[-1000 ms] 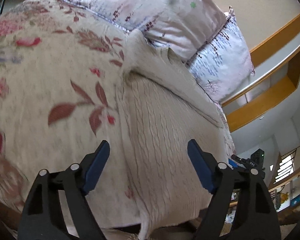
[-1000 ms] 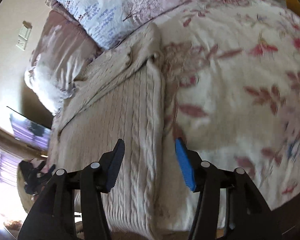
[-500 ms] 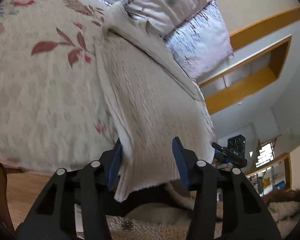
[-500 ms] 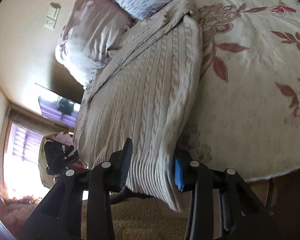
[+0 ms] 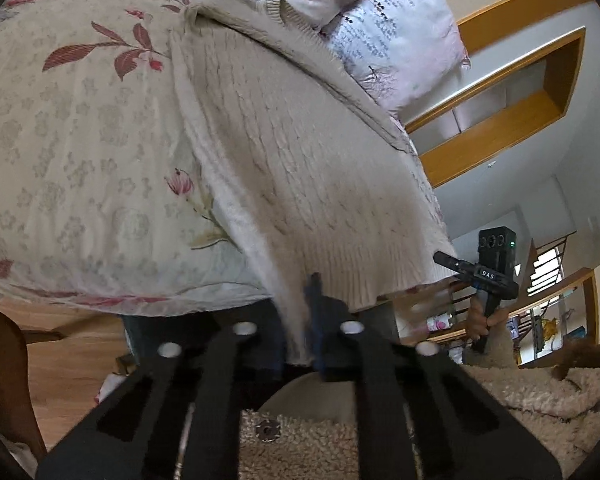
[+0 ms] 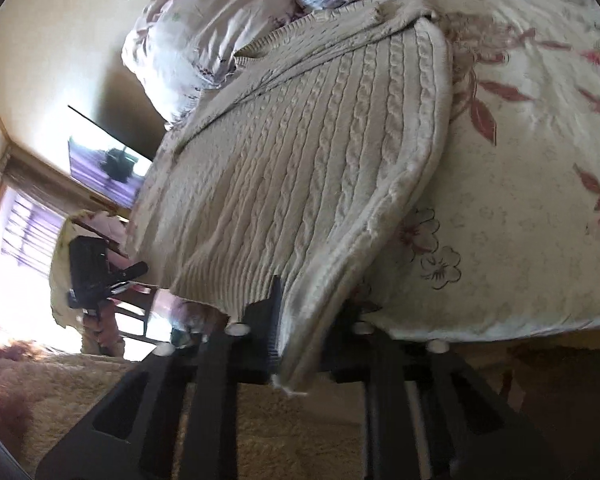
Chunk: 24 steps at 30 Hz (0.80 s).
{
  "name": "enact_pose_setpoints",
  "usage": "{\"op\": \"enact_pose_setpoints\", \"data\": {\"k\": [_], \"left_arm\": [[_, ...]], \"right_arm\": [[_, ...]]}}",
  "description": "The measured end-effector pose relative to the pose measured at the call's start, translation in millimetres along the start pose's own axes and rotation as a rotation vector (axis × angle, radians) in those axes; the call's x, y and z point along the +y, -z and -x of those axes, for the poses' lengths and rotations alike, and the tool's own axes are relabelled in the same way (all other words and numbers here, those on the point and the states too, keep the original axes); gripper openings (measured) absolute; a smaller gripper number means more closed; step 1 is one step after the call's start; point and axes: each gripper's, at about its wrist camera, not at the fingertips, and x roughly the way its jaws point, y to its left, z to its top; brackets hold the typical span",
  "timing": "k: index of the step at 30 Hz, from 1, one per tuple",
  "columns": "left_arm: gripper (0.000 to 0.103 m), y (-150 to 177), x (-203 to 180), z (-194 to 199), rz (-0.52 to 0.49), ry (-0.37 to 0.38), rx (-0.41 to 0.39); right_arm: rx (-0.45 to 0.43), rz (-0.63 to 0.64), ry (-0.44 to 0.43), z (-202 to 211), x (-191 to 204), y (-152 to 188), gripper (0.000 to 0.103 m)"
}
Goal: Fold small clothes
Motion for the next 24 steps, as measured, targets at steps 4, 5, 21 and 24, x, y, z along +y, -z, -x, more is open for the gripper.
{"op": "enact_pose_setpoints", "data": {"k": [4, 5, 21, 24], "left_arm": [[0.007, -9.5, -5.2, 13.0, -0.020, 0.004, -0.062], [0.007, -12.2, -6.6, 17.4, -0.027, -0.002, -0.081], [0.006, -85.6, -39.0, 70.8, -0.126, -0.184, -0.430], [0.006, -107.7, -49.0, 69.9, -0.162, -0.228, -0.457]], "right_arm": [[-0.139, 0.072, 0.067, 18.8, 13.6, -7.8, 0.008], [-0.196, 0.096, 0.096, 26.3, 18.4, -10.6, 0.008], [-0.671, 0.311, 0.362, 55.2, 59.0, -40.5, 0.008], [-0.697, 0.316, 0.364, 56.9, 63.3, -54.4, 0.008]]}}
